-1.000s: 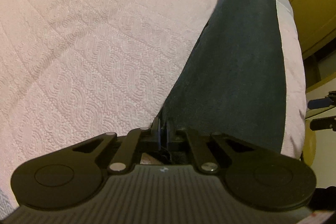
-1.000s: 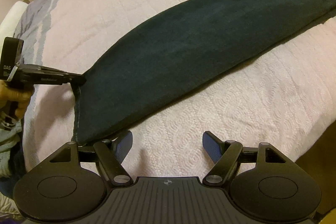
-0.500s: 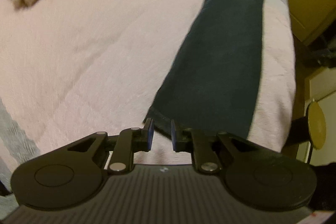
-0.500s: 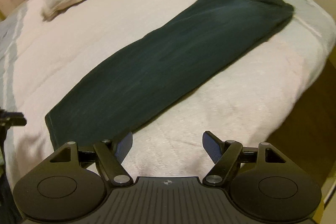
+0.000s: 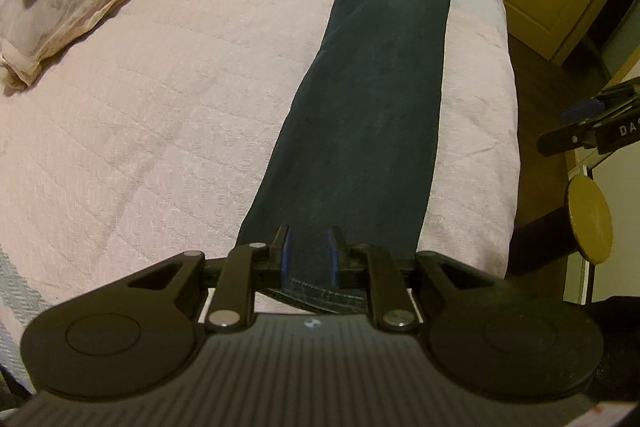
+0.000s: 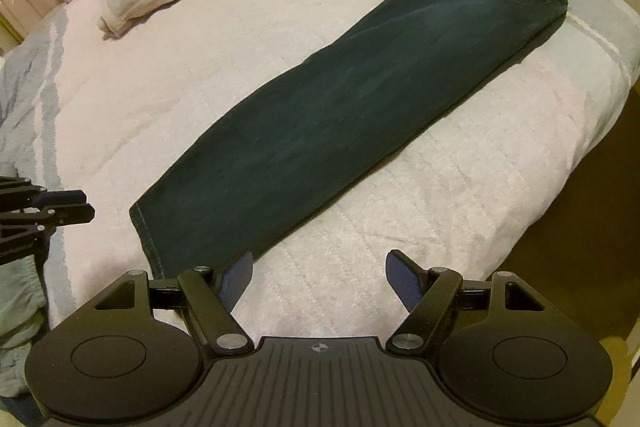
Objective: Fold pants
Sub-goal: 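Grasp the jeans hem with the right gripper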
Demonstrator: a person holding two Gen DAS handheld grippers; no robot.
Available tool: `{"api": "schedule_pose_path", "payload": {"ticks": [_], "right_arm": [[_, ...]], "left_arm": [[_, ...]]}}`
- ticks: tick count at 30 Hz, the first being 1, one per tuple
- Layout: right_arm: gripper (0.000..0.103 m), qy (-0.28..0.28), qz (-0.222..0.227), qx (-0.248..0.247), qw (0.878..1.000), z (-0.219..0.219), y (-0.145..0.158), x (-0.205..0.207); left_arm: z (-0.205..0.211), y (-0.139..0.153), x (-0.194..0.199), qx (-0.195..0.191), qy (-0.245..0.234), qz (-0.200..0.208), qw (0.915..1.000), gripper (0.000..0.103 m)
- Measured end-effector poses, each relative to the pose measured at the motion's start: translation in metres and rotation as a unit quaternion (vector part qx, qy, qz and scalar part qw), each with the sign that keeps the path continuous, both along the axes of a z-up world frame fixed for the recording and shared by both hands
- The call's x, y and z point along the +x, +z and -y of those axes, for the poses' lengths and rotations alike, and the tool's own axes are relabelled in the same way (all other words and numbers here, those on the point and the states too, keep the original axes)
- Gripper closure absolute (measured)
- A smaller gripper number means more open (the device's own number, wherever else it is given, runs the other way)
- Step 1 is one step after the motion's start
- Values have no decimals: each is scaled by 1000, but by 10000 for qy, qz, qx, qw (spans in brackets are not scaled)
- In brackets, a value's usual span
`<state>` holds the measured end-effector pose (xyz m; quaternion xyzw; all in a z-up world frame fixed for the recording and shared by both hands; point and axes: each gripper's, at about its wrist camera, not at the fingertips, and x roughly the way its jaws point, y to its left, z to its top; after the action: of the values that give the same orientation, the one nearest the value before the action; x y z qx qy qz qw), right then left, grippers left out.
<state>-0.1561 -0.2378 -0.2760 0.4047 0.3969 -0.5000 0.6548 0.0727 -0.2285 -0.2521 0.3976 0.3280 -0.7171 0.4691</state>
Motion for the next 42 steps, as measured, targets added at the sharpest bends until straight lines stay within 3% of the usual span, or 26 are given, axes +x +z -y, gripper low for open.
{"api": "schedule_pose_path", "payload": {"ticks": [5, 8, 10, 12, 14, 19, 21, 24, 30, 32, 34, 36, 38, 42], "right_arm": [[32, 36, -6, 67, 10000, -4, -8, 4], [32, 285, 10, 60, 9996, -9, -16, 13], [32, 923, 1, -109, 9957, -17, -23, 30], [32, 1882, -150, -436, 9811, -33, -34, 55], [32, 2787, -371, -736, 9568, -52, -51, 79], [33, 4591, -981, -1507, 8700, -98, -110, 126], [33, 5104, -1374, -1828, 8290, -114, -134, 136], [33, 5606, -1686, -2185, 7807, -126, -160, 144], [33, 6136, -2046, -2869, 7067, -140, -199, 147], [43, 6122, -2050, -2961, 7039, -140, -201, 145], [70, 5999, -2019, -2889, 7182, -134, -195, 143], [92, 5773, -1905, -2913, 7386, -128, -183, 140], [94, 5564, -1692, -2878, 7609, -119, -165, 137], [96, 5254, -1377, -2725, 7942, -104, -133, 141]], "left_arm": [[-9, -2, 4, -37, -69, 126, 9999, 87], [-18, -2, 5, -220, -454, 344, 9981, 77], [-27, -8, 7, -458, -936, 652, 9924, 68], [-36, -17, 10, -649, -1442, 1016, 9822, 64], [-43, -30, 14, -771, -1874, 1295, 9706, 61], [-57, -76, 22, -955, -2864, 1812, 9360, 51], [-57, -93, 22, -961, -3030, 1874, 9294, 51], [-52, -110, 21, -983, -3162, 1884, 9246, 50], [-50, -134, 20, -1148, -3350, 1821, 9173, 44], [-51, -140, 21, -1227, -3459, 1843, 9118, 40], [-51, -144, 19, -1267, -3594, 1919, 9044, 38], [-52, -142, 19, -1421, -3758, 1985, 8940, 35], [-53, -143, 17, -1631, -3953, 2119, 8788, 29], [-55, -151, 9, -2098, -4365, 2498, 8385, 29]]}}
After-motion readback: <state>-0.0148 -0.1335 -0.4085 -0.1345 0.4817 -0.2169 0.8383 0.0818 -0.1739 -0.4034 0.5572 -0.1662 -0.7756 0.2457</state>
